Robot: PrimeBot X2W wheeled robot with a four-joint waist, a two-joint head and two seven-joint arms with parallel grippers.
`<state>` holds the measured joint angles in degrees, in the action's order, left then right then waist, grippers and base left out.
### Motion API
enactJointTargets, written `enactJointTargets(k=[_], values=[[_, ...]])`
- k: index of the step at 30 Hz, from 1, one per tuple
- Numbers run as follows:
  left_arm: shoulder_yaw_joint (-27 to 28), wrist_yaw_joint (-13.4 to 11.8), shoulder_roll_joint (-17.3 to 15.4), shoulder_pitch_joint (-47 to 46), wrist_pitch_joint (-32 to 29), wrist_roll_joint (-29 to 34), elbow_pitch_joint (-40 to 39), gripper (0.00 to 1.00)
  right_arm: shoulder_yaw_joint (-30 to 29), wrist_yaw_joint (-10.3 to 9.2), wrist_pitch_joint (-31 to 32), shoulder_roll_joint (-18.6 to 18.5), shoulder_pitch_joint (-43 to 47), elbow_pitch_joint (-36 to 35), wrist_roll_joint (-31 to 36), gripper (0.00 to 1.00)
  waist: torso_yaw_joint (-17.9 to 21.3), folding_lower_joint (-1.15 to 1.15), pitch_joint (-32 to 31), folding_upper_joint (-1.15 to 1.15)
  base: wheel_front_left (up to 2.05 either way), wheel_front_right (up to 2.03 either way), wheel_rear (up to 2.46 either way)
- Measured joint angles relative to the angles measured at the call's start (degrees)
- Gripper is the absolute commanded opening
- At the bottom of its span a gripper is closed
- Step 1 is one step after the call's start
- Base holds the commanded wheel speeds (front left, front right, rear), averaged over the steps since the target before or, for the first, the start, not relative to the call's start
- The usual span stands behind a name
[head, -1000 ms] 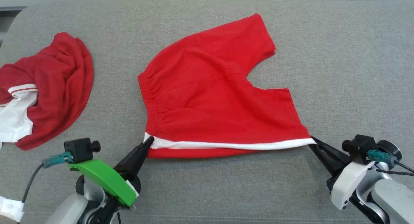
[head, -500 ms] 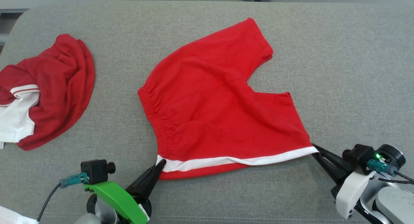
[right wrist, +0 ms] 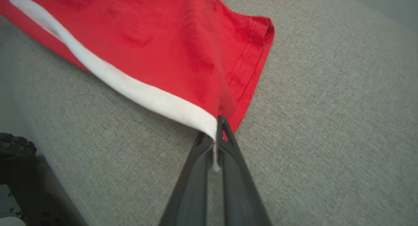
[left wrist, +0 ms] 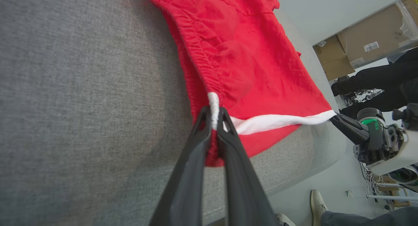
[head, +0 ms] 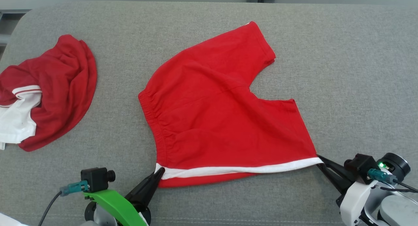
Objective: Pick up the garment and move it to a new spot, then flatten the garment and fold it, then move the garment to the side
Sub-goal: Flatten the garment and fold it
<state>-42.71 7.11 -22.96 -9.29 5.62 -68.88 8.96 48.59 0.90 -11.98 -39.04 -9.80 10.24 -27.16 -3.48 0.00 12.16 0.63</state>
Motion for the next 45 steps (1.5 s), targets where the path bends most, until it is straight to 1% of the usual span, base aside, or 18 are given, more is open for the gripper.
enactJointTargets(k=[5,8,9,10,11,12,13,14,15,16,23,28,32,38,40,43,45], values=[[-0.8,0.0,0.0,0.0,0.6,0.0,0.6,0.13,1.0,0.10,0.2,1.3,0.0,0.1,0.4,0.00,-0.1,0.00,0.0,0.00,0.00,0.00,0.00],[-1.7,0.0,-0.1,0.0,1.1,0.0,1.6,0.26,1.5,0.10,0.2,1.4,0.0,0.3,0.5,0.00,-0.2,0.00,-0.1,0.00,0.00,0.00,0.00],[-1.9,0.0,-0.2,0.0,1.1,0.0,1.7,0.29,1.6,0.11,0.3,1.5,0.0,0.4,0.6,0.02,-0.2,0.00,-0.1,0.00,0.00,0.00,0.00],[-2.0,0.0,-0.2,0.0,1.1,0.0,1.9,0.34,1.6,0.10,0.5,1.5,0.0,0.6,0.7,0.09,-0.2,0.00,-0.1,0.00,0.00,0.00,0.00],[-2.1,0.0,-0.2,0.0,1.3,0.0,2.1,0.41,1.7,0.12,0.5,1.5,0.0,0.8,1.0,0.15,-0.2,0.00,-0.2,0.00,0.00,0.00,0.00],[-2.3,0.0,-0.2,0.0,1.4,0.0,2.4,0.56,1.9,0.11,0.6,1.5,-0.1,1.0,1.6,0.30,-0.2,0.00,-0.2,0.00,0.00,0.00,0.00],[-2.5,0.0,-0.2,0.0,1.6,0.0,2.7,0.85,1.9,0.11,0.7,1.5,-0.1,1.0,2.1,0.46,-0.1,0.00,-0.3,0.00,0.00,0.00,0.00],[-2.7,0.0,-0.2,-0.1,1.6,0.0,3.1,0.99,1.9,0.11,0.7,1.5,-0.1,1.2,2.4,0.64,-0.1,0.00,-0.3,0.00,0.00,0.00,0.00],[-2.9,0.0,-0.2,-0.1,1.8,0.0,3.5,1.00,2.0,0.11,0.7,1.5,-0.2,1.3,2.6,0.85,0.0,0.00,-0.3,0.00,0.00,0.00,0.00],[-3.3,0.0,-0.2,-0.1,1.8,0.0,3.7,1.00,2.1,0.11,0.7,1.5,-0.3,1.4,2.8,1.00,0.0,0.00,-0.3,0.00,0.00,0.00,0.00],[-4.0,0.0,0.0,-0.1,3.0,0.0,5.6,1.00,2.3,-0.09,0.7,2.4,-0.3,2.2,3.1,1.00,0.1,0.00,-0.9,0.00,0.00,0.00,0.00],[-2.9,0.0,-1.4,-0.1,5.6,0.9,7.9,1.00,1.1,-1.97,0.7,2.3,0.3,3.0,2.2,1.00,0.1,0.00,-2.0,0.00,0.00,0.00,0.00],[-0.2,0.0,-2.2,0.0,7.7,2.1,9.1,1.00,-2.0,-4.34,0.0,2.5,2.2,2.5,-0.5,1.00,0.2,0.00,-3.2,0.00,0.00,0.00,0.00],[4.5,-0.2,-2.6,0.0,8.9,4.3,9.1,1.00,-8.5,-7.06,-1.4,3.2,3.3,0.0,-4.8,1.00,0.9,0.00,-5.0,0.00,0.00,0.00,0.00],[5.9,-1.1,-2.6,0.0,8.9,5.6,8.9,1.00,-10.0,-7.12,-1.7,3.4,3.4,-0.7,-5.1,1.00,1.1,0.00,-5.7,0.00,0.00,0.00,0.00],[7.4,-1.7,-2.6,0.0,8.9,6.7,8.2,1.00,-10.9,-7.13,-1.7,3.8,3.7,-1.5,-5.2,1.00,1.5,0.00,-6.7,0.00,0.00,0.00,0.00],[9.4,-2.1,-2.5,0.1,8.9,8.6,6.9,1.00,-11.5,-7.17,-1.9,4.2,4.7,-2.2,-5.2,1.00,1.7,0.00,-7.3,0.00,0.00,0.00,0.00]])
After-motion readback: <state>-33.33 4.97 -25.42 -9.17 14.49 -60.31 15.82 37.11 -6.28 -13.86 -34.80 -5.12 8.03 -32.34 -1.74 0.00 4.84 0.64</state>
